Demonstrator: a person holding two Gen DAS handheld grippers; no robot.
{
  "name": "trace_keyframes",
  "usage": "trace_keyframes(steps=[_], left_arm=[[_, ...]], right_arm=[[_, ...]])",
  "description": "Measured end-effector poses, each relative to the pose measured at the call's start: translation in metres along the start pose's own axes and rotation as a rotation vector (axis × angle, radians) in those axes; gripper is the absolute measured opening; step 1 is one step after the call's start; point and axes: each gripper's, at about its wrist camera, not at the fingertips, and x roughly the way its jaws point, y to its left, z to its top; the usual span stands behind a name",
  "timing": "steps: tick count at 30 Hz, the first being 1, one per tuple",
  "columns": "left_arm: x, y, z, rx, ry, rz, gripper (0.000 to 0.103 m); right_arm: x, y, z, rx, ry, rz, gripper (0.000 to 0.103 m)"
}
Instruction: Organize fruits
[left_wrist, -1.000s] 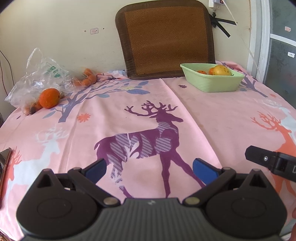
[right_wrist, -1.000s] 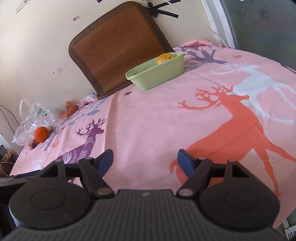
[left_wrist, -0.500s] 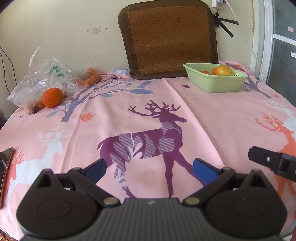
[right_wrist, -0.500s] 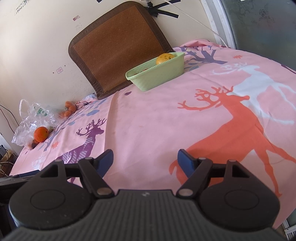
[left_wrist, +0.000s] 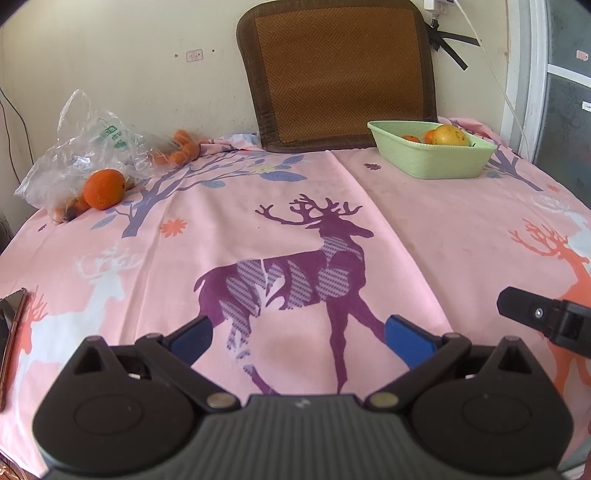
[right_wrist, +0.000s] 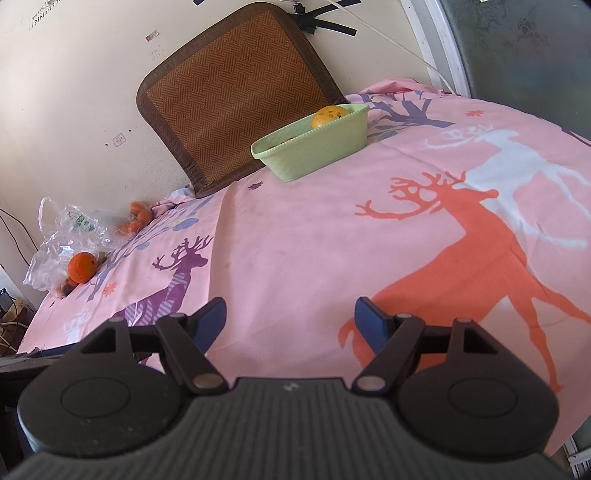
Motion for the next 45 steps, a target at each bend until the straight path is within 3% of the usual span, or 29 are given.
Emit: trace_keyframes(steps=[45], left_arm=[[0.0026,0.0042,-0.0006,-0.007,0.011,0.032,0.103]], right_arm=[[-0.0018,0.002,-0.0007,-0.007,-0.011,-0.004,0.079]])
